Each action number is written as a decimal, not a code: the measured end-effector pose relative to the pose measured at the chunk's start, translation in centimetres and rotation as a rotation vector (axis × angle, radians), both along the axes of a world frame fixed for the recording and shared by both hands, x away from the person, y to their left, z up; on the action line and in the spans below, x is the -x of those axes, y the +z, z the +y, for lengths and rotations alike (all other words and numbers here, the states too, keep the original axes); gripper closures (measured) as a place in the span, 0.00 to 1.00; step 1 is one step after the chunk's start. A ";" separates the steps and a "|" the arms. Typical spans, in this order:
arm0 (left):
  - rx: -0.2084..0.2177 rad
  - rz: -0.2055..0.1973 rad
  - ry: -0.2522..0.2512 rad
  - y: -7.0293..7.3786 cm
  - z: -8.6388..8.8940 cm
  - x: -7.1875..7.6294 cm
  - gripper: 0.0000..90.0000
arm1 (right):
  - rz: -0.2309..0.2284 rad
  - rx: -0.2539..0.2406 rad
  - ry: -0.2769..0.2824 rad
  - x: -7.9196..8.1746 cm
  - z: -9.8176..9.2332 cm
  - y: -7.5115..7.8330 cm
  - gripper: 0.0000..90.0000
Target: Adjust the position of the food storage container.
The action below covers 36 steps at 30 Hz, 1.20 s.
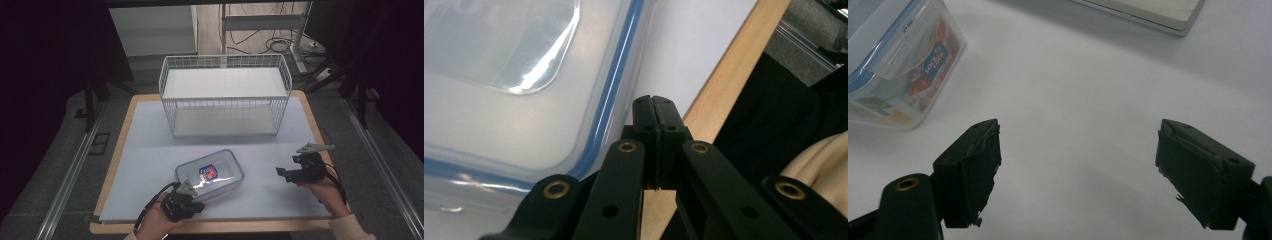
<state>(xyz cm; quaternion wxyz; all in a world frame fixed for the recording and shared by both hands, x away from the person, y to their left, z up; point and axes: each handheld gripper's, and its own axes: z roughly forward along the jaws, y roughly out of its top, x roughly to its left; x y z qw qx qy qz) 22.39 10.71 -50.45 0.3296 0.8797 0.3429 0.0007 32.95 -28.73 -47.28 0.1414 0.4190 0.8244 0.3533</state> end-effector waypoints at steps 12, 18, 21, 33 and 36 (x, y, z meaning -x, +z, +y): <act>0.023 0.042 0.115 -0.9 3.3 -2.6 1.00 | 0.003 0.004 0.006 0.1 0.2 0.2 0.20; 0.037 0.042 0.135 -0.9 3.7 -3.3 1.00 | 0.002 0.011 0.011 0.1 0.3 0.1 0.20; 0.052 0.052 0.144 -1.0 4.0 -3.6 1.00 | 0.003 0.009 0.010 0.0 0.3 0.0 0.20; 0.153 -0.048 0.103 3.1 4.2 -1.7 0.99 | 0.000 0.007 0.014 0.1 0.3 0.1 0.20; 0.168 -0.092 0.156 4.4 5.3 -1.7 0.99 | 0.000 0.006 0.014 0.1 0.4 0.1 0.20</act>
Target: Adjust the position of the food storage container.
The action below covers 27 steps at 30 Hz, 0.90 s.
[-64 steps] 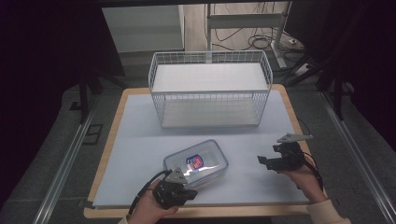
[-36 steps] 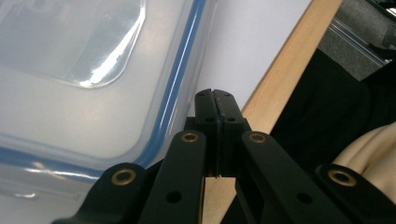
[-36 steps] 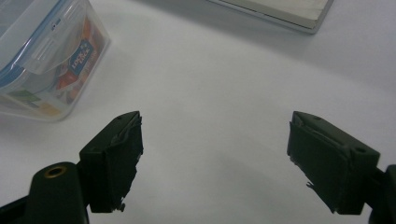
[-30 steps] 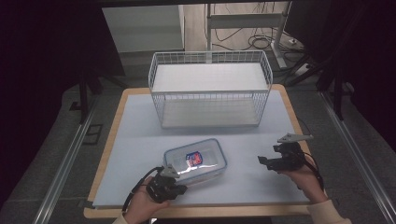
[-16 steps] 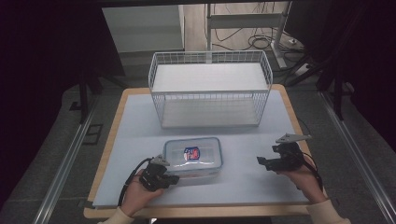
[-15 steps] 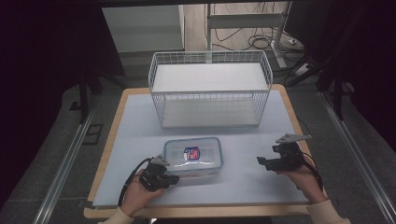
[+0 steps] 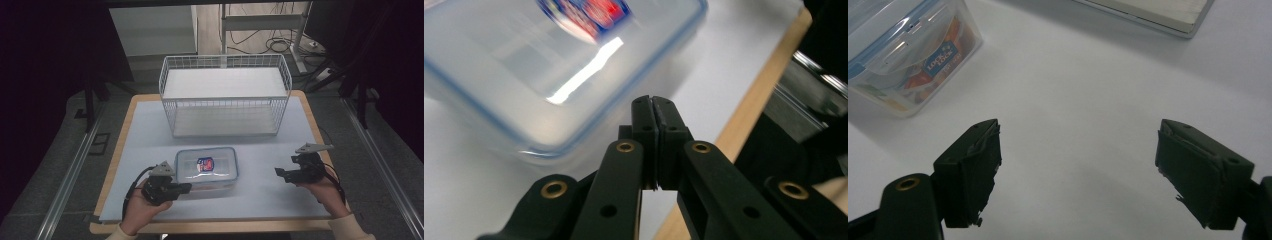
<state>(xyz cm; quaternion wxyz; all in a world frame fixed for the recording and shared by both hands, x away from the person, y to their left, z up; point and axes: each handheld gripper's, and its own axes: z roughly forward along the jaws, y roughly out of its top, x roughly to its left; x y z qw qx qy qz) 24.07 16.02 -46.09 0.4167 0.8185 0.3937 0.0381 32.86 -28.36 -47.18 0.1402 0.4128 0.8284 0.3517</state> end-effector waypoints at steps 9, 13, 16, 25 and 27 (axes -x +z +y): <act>0.043 -0.023 0.144 0.8 3.5 -1.0 0.96 | -0.003 -0.018 0.022 -0.1 0.5 -0.1 0.20; 0.031 -0.048 0.203 0.6 4.1 -1.2 0.81 | -0.001 -0.016 0.029 -0.1 0.7 -0.2 0.20; 0.057 -0.027 0.244 0.4 4.5 -1.6 0.56 | -0.003 -0.018 0.029 -0.1 0.8 -0.2 0.20; 0.103 0.009 0.272 -0.4 5.8 -2.7 0.29 | 0.018 -0.079 0.054 -0.1 1.1 -0.1 0.20; 0.103 0.016 0.280 -0.6 6.0 -2.8 0.26 | 0.027 -0.111 0.072 0.0 1.6 0.1 0.20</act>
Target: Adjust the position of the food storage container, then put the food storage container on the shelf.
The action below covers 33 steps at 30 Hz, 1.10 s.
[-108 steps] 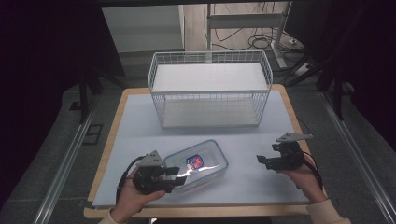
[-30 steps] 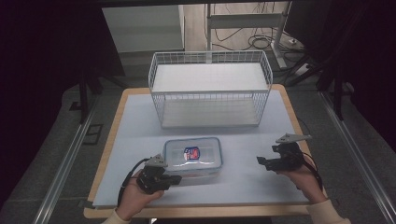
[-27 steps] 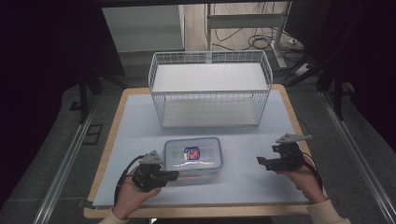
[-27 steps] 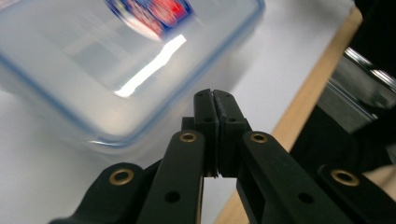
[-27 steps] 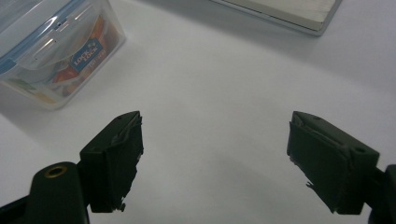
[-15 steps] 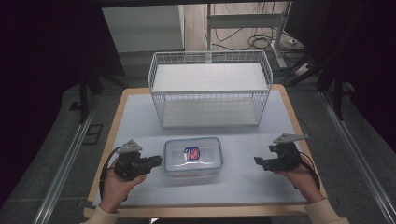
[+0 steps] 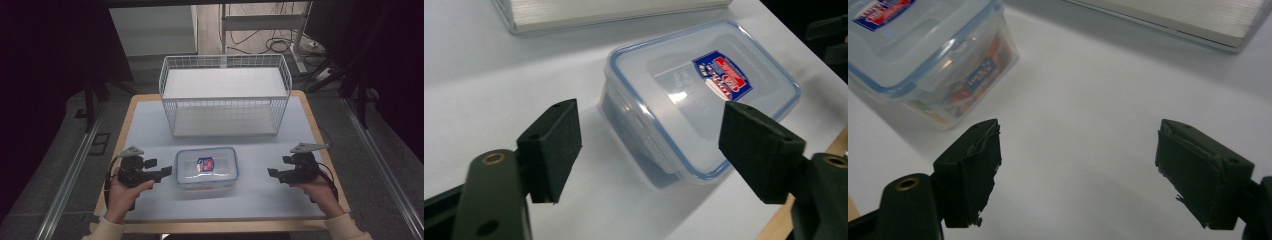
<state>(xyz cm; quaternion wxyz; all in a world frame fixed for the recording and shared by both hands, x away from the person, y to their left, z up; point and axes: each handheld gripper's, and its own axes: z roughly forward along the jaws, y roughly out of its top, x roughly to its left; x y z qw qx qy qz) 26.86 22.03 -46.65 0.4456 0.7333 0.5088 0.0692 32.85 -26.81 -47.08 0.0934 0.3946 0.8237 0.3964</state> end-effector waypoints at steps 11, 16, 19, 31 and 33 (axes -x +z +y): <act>0.033 0.109 -0.013 -0.9 0.5 -1.5 0.20 | 0.011 -0.009 0.028 0.5 1.4 0.0 0.20; 0.057 0.143 -0.030 -1.6 0.2 -2.4 0.20 | 0.004 0.008 0.037 0.6 1.7 -0.1 0.20; 0.075 0.166 -0.045 -2.1 0.2 -2.9 0.20 | 0.001 0.015 0.040 0.6 1.9 -0.2 0.20; 0.199 0.275 -0.085 -4.3 -0.7 -4.4 0.21 | 0.006 0.028 0.050 0.6 2.3 -0.5 0.20; 0.200 0.285 -0.087 -4.5 -0.9 -4.4 0.21 | 0.008 0.029 0.049 0.6 2.3 -0.5 0.20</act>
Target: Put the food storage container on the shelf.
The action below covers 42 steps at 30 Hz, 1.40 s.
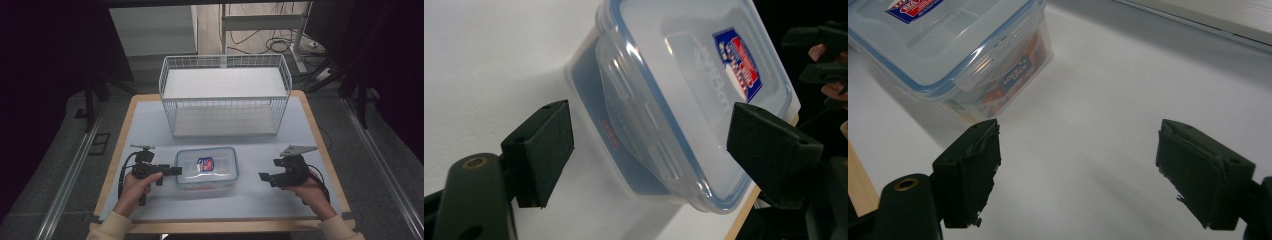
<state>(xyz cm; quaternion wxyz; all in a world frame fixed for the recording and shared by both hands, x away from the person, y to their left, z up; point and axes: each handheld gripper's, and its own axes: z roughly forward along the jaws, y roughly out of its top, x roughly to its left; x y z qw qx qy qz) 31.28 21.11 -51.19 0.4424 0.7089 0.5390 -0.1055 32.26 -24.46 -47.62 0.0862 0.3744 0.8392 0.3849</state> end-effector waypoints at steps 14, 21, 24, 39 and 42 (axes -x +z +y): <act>0.053 0.042 -0.065 -0.7 -1.2 -0.3 0.26 | 0.010 -0.006 0.015 -0.1 0.8 -0.1 0.20; 0.071 0.050 -0.061 -0.8 -0.9 -0.4 0.30 | 0.053 -0.064 0.069 -0.4 2.9 0.3 0.19; 0.076 0.049 -0.063 -0.9 -0.8 -0.4 0.30 | 0.075 -0.089 0.094 -0.7 4.2 0.3 0.19; 0.079 0.047 -0.061 -0.9 -0.8 -0.5 0.30 | 0.230 -0.191 0.111 -3.4 7.8 -1.4 0.16; 0.080 0.046 -0.061 -0.9 -0.8 -0.4 0.30 | 0.271 -0.213 0.111 -3.9 8.2 -2.0 0.15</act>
